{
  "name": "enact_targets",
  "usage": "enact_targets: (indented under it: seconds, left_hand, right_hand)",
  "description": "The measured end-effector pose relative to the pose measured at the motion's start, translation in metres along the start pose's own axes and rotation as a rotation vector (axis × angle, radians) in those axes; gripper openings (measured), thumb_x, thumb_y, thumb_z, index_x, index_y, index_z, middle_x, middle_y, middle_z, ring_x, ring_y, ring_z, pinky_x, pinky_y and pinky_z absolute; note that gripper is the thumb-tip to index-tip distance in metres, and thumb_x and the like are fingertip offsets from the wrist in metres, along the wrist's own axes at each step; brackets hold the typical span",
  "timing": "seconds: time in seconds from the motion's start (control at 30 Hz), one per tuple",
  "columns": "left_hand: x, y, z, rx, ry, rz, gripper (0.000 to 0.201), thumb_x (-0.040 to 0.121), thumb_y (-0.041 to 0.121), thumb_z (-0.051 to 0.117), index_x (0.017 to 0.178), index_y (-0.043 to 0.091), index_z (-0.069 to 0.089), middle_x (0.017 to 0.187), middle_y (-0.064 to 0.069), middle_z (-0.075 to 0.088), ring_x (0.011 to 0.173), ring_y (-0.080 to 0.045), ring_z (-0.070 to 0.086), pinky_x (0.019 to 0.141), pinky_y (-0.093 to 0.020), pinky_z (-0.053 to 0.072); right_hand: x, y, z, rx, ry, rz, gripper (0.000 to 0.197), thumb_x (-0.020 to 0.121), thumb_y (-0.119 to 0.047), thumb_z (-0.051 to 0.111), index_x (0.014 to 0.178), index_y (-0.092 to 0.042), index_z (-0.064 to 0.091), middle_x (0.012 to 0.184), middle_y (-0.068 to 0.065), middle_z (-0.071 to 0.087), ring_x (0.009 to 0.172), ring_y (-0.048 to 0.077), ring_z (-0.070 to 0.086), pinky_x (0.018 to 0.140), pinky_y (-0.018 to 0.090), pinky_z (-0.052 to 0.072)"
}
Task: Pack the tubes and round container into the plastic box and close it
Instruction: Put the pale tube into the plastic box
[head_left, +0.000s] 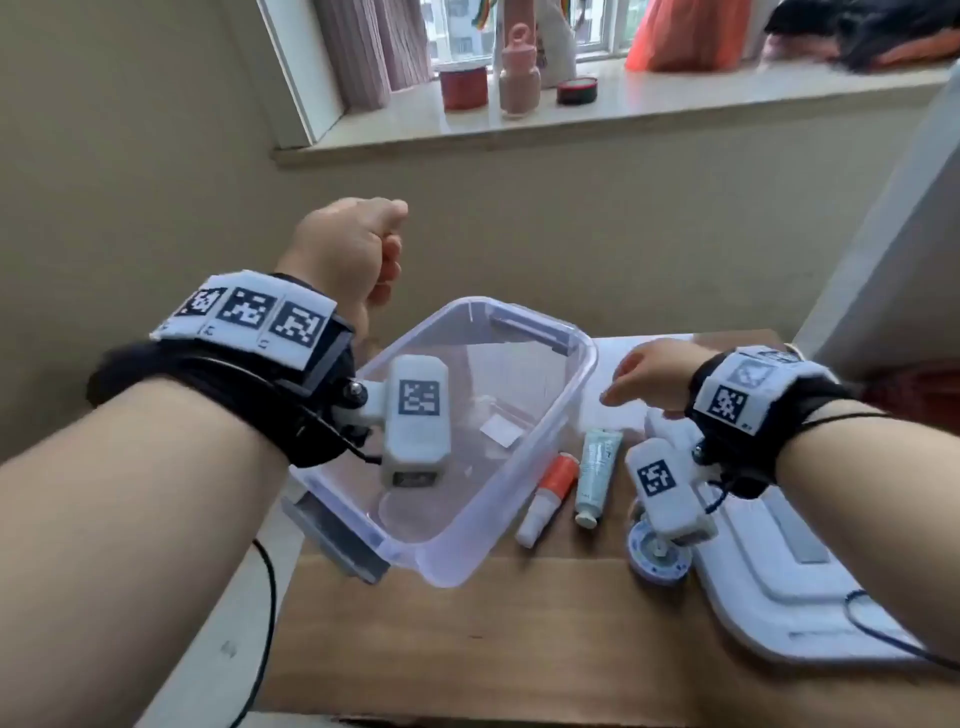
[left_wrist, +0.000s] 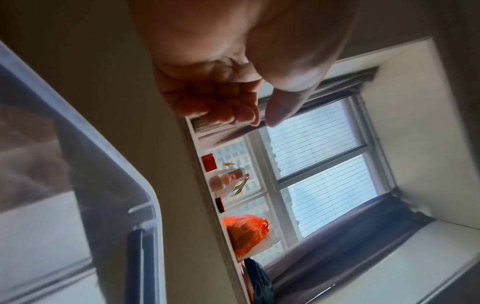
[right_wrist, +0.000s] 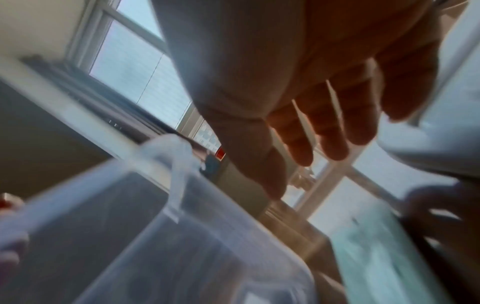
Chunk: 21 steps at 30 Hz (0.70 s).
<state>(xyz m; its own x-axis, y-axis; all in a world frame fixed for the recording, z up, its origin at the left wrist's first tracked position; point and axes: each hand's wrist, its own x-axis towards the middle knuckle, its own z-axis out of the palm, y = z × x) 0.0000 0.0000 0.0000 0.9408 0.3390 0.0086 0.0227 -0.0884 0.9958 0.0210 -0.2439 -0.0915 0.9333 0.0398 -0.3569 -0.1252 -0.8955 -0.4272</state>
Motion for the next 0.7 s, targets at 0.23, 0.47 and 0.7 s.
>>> enact_targets:
  seconds: [0.23,0.47,0.7]
  left_hand:
    - [-0.039,-0.005,-0.025,-0.006,0.042,0.147,0.026,0.086,0.024,0.051,0.06,0.022,0.046,0.038,0.01,0.041,0.033,-0.006,0.033,0.043,-0.02,0.025]
    - [-0.099,-0.009,-0.049,0.075,0.181,0.162,0.019,0.082,0.024,0.053,0.064,0.021,0.048,0.056,0.003,0.045,0.049,-0.015,0.039,0.049,-0.025,0.031]
    - [-0.108,-0.037,-0.062,0.308,0.202,0.01,0.011,0.084,0.028,0.055,0.086,0.018,0.057,0.08,-0.002,0.055,0.086,-0.025,0.05,0.096,-0.042,0.046]
  right_hand:
    - [-0.028,0.001,0.052,-0.1,0.016,0.057,0.041,0.076,-0.049,0.063,0.063,-0.011,0.056,0.058,0.002,0.064,0.063,0.023,0.059,0.064,0.027,0.045]
    - [-0.075,-0.014,0.069,-0.139,0.164,0.016,0.014,0.076,-0.017,0.066,0.07,-0.011,0.054,0.104,0.009,0.065,0.102,0.029,0.063,0.083,0.031,0.051]
    - [-0.069,-0.014,0.058,0.144,0.266,0.063,0.027,0.081,-0.031,0.053,0.071,-0.006,0.057,0.063,0.007,0.056,0.062,0.024,0.055,0.058,0.026,0.041]
